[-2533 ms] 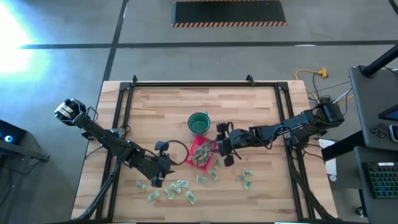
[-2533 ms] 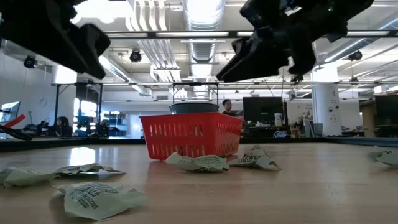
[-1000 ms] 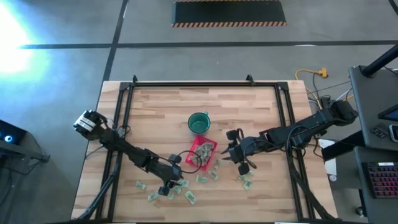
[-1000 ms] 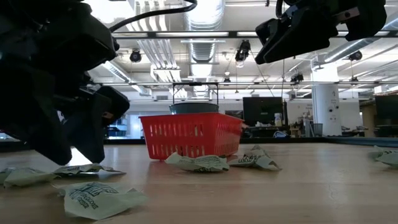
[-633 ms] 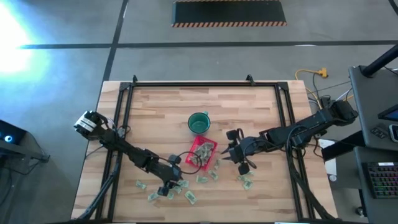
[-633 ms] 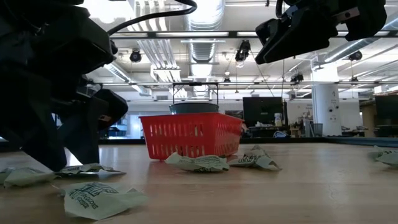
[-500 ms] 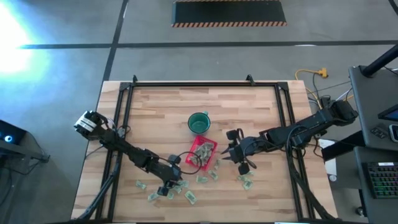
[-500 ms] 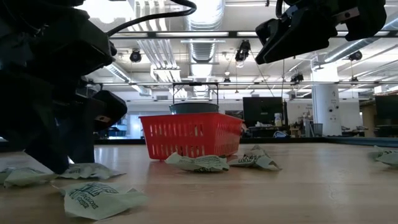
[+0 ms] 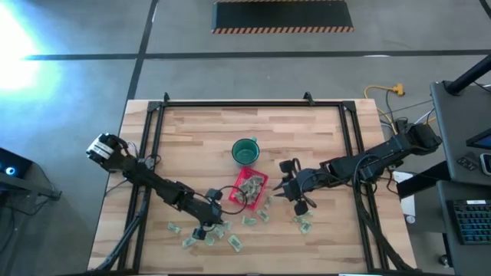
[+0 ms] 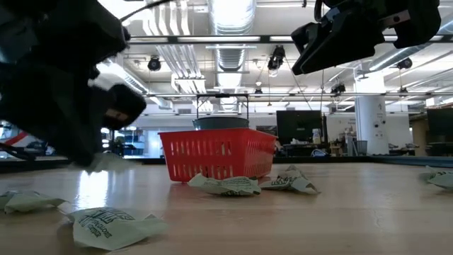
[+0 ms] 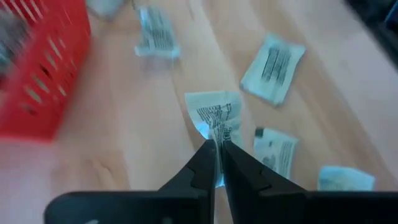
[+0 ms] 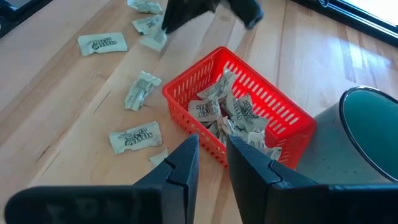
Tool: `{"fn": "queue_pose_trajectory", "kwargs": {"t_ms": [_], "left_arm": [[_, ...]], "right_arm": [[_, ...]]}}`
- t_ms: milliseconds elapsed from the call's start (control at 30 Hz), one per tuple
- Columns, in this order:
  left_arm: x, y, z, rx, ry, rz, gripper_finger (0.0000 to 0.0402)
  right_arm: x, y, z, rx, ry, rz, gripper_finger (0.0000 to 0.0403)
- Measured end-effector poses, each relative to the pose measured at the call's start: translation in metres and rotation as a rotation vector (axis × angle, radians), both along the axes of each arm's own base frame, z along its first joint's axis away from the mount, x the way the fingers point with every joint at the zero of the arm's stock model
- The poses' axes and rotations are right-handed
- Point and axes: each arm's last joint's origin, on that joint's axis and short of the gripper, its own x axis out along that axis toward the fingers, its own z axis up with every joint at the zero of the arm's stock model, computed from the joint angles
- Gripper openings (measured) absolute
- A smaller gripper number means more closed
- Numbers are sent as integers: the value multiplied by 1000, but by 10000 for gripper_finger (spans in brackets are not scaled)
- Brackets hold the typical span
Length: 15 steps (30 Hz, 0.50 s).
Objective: Pick and place items into bin
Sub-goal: Put the light green stevia packet into the red bin
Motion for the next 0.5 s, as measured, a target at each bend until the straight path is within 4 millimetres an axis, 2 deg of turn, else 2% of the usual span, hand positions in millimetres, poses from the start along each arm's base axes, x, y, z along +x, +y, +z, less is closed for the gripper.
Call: {"fn": "queue_pose_trajectory", "kwargs": {"t_ms": [233,367,500], "left_arm": [[-2,8,28,141,-180,94,8],[4,14,34,300,-302,188,8],[12,19,33,377,-356,197,8]], "right_arm": [[0,0,0,1,-1,0,77],[0,0,0,1,-2,0,72],[0,0,0,-1,-3,1,68]]}}
